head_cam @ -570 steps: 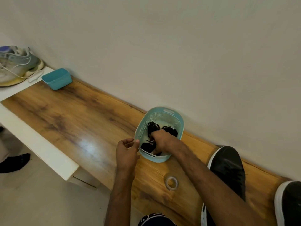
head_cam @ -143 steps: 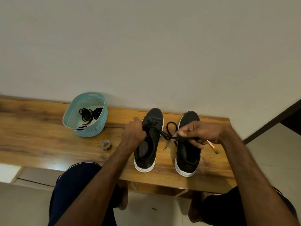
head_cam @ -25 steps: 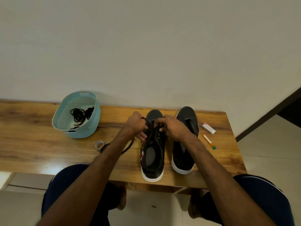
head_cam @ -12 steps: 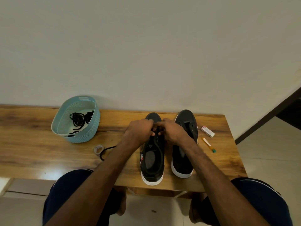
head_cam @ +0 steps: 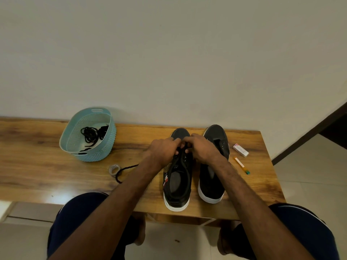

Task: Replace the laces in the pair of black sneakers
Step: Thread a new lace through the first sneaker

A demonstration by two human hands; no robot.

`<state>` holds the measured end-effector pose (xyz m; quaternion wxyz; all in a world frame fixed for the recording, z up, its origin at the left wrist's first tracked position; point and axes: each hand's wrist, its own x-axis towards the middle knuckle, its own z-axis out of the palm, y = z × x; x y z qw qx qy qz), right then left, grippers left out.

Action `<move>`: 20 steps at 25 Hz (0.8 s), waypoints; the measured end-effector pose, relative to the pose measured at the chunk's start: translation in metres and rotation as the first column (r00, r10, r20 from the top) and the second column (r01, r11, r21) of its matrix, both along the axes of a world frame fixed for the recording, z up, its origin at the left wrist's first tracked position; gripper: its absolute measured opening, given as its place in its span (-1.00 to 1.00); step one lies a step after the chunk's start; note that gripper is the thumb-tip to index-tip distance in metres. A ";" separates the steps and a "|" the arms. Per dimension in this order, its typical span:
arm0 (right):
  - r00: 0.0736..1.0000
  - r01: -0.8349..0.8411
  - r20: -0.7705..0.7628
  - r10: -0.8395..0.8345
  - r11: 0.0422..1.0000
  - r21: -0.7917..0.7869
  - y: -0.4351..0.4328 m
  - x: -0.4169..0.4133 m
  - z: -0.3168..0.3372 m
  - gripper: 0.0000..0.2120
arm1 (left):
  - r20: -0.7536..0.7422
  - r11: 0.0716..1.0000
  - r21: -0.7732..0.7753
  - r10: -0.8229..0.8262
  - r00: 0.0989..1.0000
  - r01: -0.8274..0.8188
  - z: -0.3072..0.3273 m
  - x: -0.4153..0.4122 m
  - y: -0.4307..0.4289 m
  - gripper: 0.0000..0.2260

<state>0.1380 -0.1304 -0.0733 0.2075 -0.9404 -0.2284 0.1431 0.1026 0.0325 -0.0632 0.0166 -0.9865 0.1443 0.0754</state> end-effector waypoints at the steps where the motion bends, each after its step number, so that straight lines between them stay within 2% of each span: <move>1: 1.000 -0.004 -0.004 0.004 1.000 0.007 0.000 0.000 -0.001 -0.80 | -0.007 1.000 0.023 -0.007 1.000 0.007 0.000 0.000 -0.001 -0.75; 6: 1.000 -0.012 -0.014 0.012 1.000 0.004 -0.002 0.000 -0.001 -0.82 | 0.013 0.991 0.124 -0.057 0.998 0.055 0.002 -0.005 -0.010 -0.71; 8: 1.000 -0.002 -0.012 0.002 1.000 -0.015 -0.005 0.001 0.001 -0.83 | 0.152 0.986 0.119 0.099 0.983 -0.118 0.011 0.002 0.004 -0.71; 10: 1.000 0.014 -0.025 -0.014 1.000 -0.005 -0.006 0.001 0.002 -0.82 | 0.234 0.914 0.113 0.357 0.904 -0.390 0.023 0.007 0.033 -0.74; 12: 0.999 0.017 -0.031 -0.017 1.000 0.005 -0.005 0.000 0.001 -0.81 | 0.142 0.838 0.158 0.504 0.852 -0.522 0.025 0.007 0.051 -0.78; 14: 0.999 0.011 -0.036 -0.010 1.000 0.009 -0.004 0.001 0.001 -0.82 | 0.025 0.880 0.172 0.446 0.895 -0.443 0.023 0.003 0.043 -0.78; 16: 0.999 0.005 -0.039 -0.004 1.000 0.016 -0.005 0.001 0.002 -0.83 | -0.068 0.965 -0.019 0.259 0.964 -0.261 0.019 0.002 0.022 -0.70; 18: 1.000 -0.002 -0.024 0.002 1.000 0.004 -0.005 0.002 0.003 -0.85 | -0.124 0.979 -0.179 0.080 0.989 -0.102 0.015 0.001 0.003 -0.72; 20: 1.000 -0.009 -0.006 0.008 1.000 -0.020 -0.006 0.002 0.003 -0.86 | -0.139 0.979 -0.190 0.051 0.989 -0.077 0.012 0.002 -0.008 -0.74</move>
